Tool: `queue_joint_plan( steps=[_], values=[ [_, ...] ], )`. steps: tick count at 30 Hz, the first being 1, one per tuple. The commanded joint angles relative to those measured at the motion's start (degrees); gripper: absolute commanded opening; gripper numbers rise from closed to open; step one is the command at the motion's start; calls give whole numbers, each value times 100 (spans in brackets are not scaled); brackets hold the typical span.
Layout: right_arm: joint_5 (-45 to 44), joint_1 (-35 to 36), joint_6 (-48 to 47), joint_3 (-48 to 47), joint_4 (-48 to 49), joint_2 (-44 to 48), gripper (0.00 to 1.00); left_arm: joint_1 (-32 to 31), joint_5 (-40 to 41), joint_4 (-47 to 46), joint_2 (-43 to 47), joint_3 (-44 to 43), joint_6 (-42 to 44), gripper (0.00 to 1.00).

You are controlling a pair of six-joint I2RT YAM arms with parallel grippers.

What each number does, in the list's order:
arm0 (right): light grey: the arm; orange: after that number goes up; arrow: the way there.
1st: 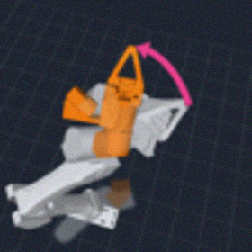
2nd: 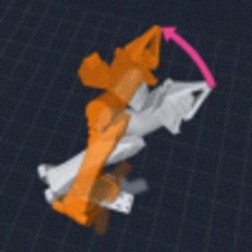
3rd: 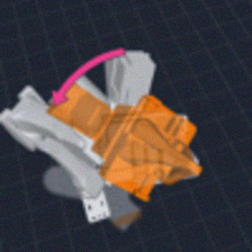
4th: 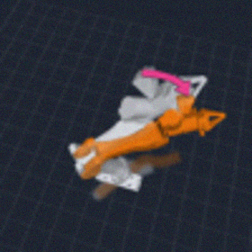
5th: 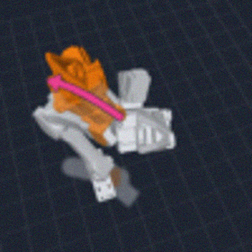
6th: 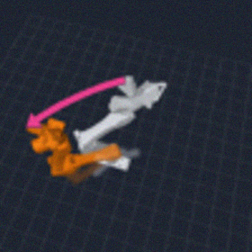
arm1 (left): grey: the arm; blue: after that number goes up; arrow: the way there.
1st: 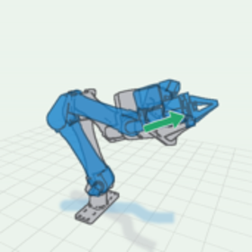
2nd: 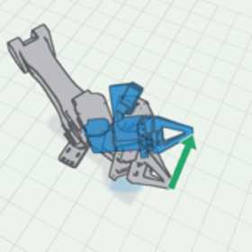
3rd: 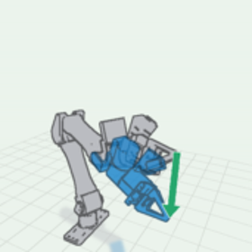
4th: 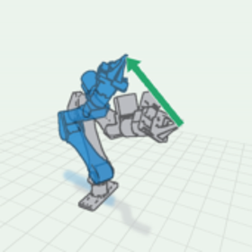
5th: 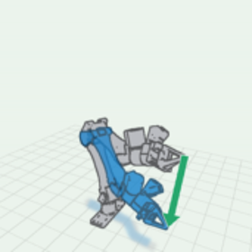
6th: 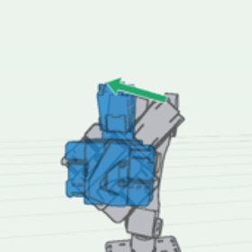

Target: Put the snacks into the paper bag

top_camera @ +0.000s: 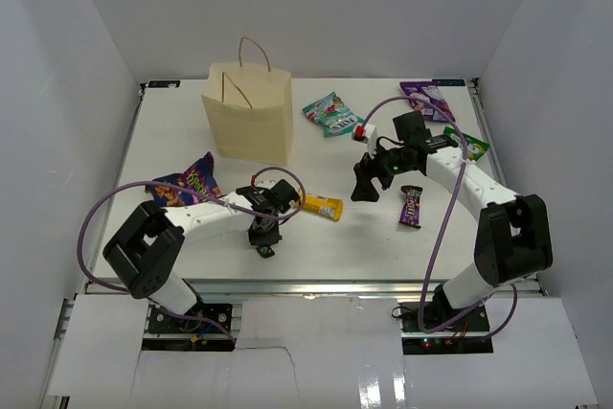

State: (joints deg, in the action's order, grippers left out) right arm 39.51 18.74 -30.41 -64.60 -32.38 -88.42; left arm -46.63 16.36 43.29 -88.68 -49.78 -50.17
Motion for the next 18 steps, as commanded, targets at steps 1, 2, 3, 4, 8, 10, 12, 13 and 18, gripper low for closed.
queue_joint_plan(
  steps=[1, 2, 3, 4, 8, 10, 12, 13, 18],
  values=[
    [171, -28, -35, 35, -14, 255, 92, -30, 201, -206, 96, -93, 227, 29],
    [180, -37, -43, 35, -14, 273, 92, -48, 175, -241, 306, -111, 297, 24],
    [189, -37, -52, 26, -14, 290, 92, -74, 183, -259, 456, -128, 341, 23],
    [233, -46, -70, 18, -23, 299, 93, -92, 175, -286, 623, -207, 402, 22],
    [347, -134, -175, -123, -40, 334, 93, -171, -88, -741, 1651, -697, 1139, 19],
    [426, -195, -228, -237, -40, 308, 93, -171, -107, -1085, 2047, -1084, 1743, 19],
    [426, -231, -237, -316, -32, 221, 93, -119, 120, -1147, 1996, -2041, 2124, 18],
    [452, -231, -237, -386, -31, 194, 93, -48, 252, -1130, 1726, -2436, 2465, 18],
    [549, -239, -88, -510, -5, 53, 93, 1328, -167, -937, 460, -4921, 2557, 13]
  ],
)
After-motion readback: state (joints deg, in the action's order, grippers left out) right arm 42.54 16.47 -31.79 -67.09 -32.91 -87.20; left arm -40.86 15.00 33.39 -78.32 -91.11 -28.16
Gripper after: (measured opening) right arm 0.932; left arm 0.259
